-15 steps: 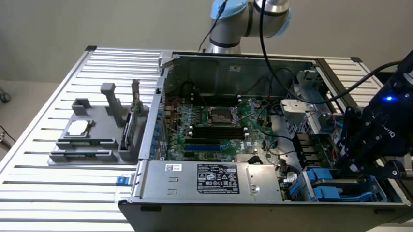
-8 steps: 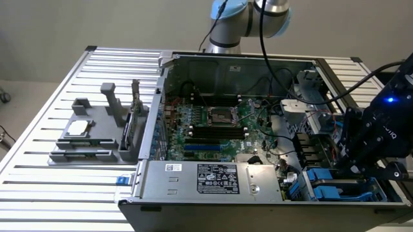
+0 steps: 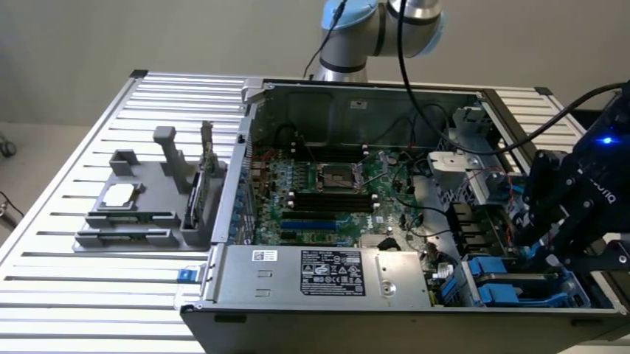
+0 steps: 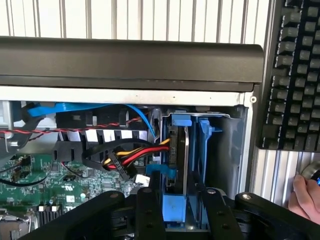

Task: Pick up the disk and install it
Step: 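Insert the second disk wire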

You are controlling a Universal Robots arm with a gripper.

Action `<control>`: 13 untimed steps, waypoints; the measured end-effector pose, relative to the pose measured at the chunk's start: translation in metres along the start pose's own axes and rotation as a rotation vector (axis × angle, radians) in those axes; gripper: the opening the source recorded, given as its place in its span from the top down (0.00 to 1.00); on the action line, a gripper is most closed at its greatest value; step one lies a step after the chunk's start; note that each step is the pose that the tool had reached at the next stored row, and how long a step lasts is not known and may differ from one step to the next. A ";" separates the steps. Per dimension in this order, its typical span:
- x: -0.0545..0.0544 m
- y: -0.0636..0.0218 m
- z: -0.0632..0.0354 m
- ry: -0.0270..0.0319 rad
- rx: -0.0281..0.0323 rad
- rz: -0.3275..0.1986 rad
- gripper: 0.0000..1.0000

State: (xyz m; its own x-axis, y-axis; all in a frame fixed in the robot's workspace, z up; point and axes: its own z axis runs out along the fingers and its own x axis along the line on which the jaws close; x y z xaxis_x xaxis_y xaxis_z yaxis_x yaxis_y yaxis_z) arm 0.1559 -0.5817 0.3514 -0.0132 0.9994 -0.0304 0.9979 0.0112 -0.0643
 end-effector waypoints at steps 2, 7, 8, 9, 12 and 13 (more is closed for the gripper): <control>0.000 -0.0017 -0.0037 0.0007 -0.0001 0.000 0.64; -0.001 -0.0179 -0.0037 0.0022 0.0000 0.000 0.64; -0.001 -0.0213 -0.0034 0.0025 0.0000 0.000 0.64; -0.001 -0.0244 -0.0033 0.0027 0.0000 0.000 0.64; 0.002 -0.0322 -0.0030 0.0026 -0.0001 -0.001 0.66; 0.004 -0.0336 -0.0030 0.0028 0.0000 -0.001 0.66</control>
State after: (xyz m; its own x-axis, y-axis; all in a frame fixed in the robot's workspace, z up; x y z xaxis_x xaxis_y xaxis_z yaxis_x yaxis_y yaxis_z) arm 0.1225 -0.5785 0.3564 -0.0141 0.9995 -0.0276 0.9979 0.0123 -0.0642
